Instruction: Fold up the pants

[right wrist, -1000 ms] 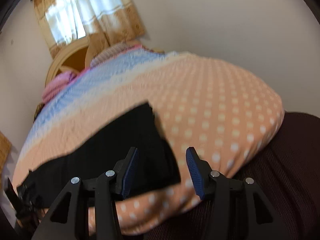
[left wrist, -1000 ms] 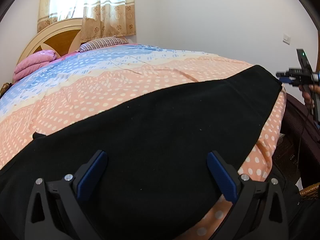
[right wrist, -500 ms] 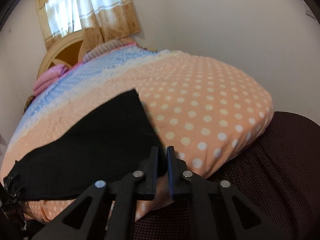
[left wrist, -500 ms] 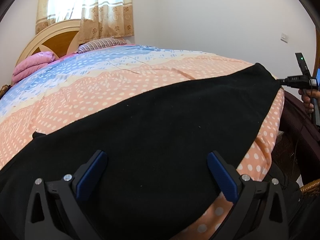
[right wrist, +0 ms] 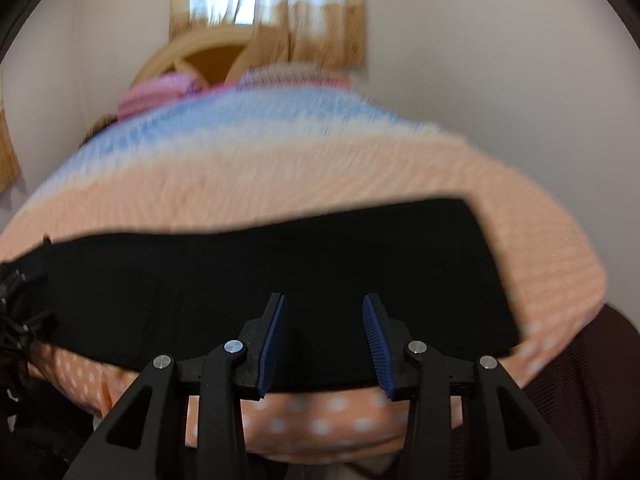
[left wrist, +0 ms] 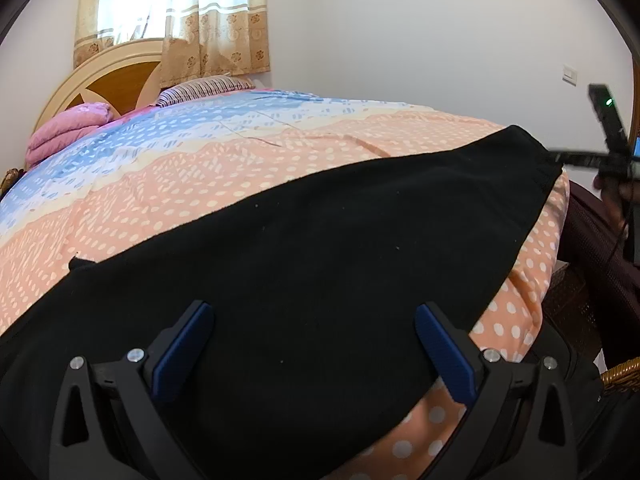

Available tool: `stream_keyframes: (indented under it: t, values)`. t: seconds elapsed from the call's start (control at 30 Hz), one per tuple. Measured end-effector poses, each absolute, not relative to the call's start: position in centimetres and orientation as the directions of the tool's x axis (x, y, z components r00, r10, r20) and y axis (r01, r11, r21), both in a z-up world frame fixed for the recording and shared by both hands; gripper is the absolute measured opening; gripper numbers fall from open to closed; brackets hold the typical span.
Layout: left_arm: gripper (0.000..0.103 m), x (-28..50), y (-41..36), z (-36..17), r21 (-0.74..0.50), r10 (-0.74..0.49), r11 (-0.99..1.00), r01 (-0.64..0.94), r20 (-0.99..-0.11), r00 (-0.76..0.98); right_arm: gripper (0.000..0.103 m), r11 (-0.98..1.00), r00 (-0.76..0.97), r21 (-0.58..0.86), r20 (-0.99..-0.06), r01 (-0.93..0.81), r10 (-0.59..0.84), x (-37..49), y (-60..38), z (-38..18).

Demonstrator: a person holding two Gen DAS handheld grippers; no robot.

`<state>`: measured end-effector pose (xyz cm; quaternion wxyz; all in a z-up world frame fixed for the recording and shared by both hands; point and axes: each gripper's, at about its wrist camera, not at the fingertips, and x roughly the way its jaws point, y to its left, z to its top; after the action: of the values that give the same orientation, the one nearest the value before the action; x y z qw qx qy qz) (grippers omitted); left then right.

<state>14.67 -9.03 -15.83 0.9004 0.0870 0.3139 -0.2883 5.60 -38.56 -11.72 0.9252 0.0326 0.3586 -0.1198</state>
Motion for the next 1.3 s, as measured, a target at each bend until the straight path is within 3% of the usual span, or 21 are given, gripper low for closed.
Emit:
stream_keyframes:
  t: [0.07,0.17,0.4,0.6,0.9,1.13,1.3]
  values:
    - [0.103,14.6,-8.9,-15.9,-0.026,-0.466,0.819,0.573,-0.613,0.638,0.042,0.968,0.673,-0.032,-0.713,0.248,-0.196,5.9,-38.4,-13.4]
    - [0.103,14.4,-8.8,-16.0,-0.030,-0.469,0.820,0.572,-0.608,0.641,0.042,0.968,0.671,-0.090,-0.706,0.233,-0.227,5.1,-37.6,-13.9]
    - [0.103,13.4,-7.8,-15.4,-0.007,-0.442,0.838,0.546,-0.597,0.670,0.042,0.970,0.662,-0.063,-0.721,0.233,-0.206,4.8,-37.4,-12.5]
    - [0.103,13.5,-2.4,-14.0,-0.012,-0.364,0.902,0.433,-0.562,0.743,0.042,0.998,0.718,-0.016,-0.695,0.054,-0.050,8.6,-32.0,-10.3]
    - [0.103,14.4,3.2,-16.7,-0.044,-0.265,0.952,0.303,-0.615,0.743,0.042,0.923,0.627,0.220,-0.681,-0.316,0.377,20.0,-17.3,-9.0]
    - [0.103,14.2,3.7,-17.8,-0.120,-0.306,0.948,0.294,-0.590,0.747,0.042,0.845,0.447,0.350,-0.731,-0.405,0.516,28.5,-6.6,-12.2]
    - [0.103,14.0,3.8,-18.0,-0.130,-0.323,0.943,0.306,-0.574,0.753,0.042,0.811,0.330,0.452,-0.752,-0.373,0.571,32.2,-3.2,-15.0]
